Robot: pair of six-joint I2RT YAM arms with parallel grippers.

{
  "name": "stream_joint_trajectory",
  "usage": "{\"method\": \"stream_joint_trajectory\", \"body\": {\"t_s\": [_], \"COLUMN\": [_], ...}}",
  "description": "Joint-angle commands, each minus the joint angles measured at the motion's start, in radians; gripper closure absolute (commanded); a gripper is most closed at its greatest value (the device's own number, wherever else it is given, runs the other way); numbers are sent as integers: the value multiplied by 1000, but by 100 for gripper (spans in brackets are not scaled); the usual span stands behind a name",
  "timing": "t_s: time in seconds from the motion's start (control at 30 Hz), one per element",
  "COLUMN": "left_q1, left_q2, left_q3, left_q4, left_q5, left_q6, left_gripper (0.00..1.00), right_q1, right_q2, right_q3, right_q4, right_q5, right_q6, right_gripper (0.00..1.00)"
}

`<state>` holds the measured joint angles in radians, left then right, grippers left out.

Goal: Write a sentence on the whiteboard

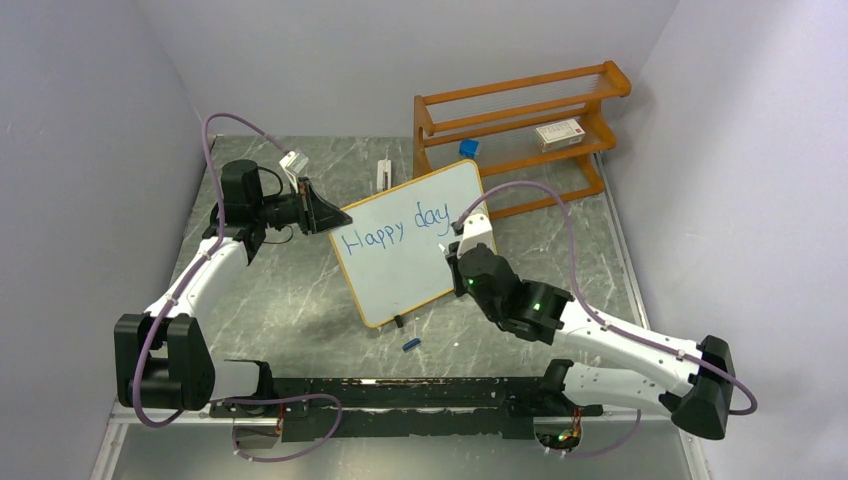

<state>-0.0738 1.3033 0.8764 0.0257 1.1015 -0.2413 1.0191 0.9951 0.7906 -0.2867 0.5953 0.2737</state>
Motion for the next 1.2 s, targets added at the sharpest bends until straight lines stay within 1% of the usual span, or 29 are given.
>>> {"method": "stream_joint_trajectory", "body": {"t_s": [0.0, 0.1, 0.27, 0.53, 0.7, 1.17], "left_q1": [-24, -24, -24, -24, -24, -24], "left_q2": [2, 1, 0, 1, 4, 2], "left_q3": [-19, -20, -24, -25, -25, -21], "left_q4": [-37, -34, -33, -33, -33, -33], "left_q5": [-43, -50, -57, -60, -65, -68], "left_q6": [30, 24, 14, 8, 8, 14], "left_gripper": [95, 95, 95, 95, 95, 95], "right_q1": [65, 106, 185, 272, 291, 336], "right_q2": [-10, -4, 28, 81, 112, 207], "right_q3": [-1, -4, -8, -25, -20, 0], "right_q4": [-24, -17, -6, 72, 94, 251], "right_q5": [61, 53, 87, 104, 118, 79], "right_q6": [40, 58, 75, 78, 64, 13], "right_gripper": [100, 100, 100, 100, 100, 100]}}
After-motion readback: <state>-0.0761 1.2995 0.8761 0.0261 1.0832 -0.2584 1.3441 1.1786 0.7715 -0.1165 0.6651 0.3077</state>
